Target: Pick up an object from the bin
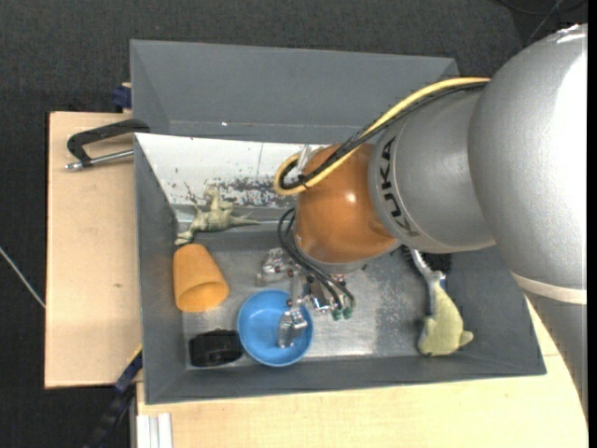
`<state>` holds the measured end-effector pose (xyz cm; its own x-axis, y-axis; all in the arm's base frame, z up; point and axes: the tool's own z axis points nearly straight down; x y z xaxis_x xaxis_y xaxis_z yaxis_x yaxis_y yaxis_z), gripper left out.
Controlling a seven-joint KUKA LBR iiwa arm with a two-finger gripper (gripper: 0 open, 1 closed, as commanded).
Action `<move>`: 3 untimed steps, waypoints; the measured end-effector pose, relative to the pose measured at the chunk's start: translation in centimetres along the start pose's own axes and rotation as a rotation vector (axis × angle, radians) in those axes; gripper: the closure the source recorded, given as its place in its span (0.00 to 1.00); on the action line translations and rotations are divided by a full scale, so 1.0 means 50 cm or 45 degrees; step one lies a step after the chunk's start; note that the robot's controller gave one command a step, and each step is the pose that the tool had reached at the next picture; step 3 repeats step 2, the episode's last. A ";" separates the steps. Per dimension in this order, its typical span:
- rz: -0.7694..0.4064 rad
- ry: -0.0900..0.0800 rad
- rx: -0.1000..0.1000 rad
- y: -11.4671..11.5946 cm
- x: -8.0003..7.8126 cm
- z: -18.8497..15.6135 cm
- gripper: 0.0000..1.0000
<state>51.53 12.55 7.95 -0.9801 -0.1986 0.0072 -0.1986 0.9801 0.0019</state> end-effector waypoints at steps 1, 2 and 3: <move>0.003 -0.022 0.000 -0.002 -0.010 -0.014 1.00; 0.032 -0.028 -0.001 0.027 -0.032 -0.318 1.00; 0.032 -0.028 -0.001 0.027 -0.032 -0.318 1.00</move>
Offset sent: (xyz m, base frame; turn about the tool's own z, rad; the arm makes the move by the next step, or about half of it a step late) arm 0.0000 0.0000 0.0000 0.0000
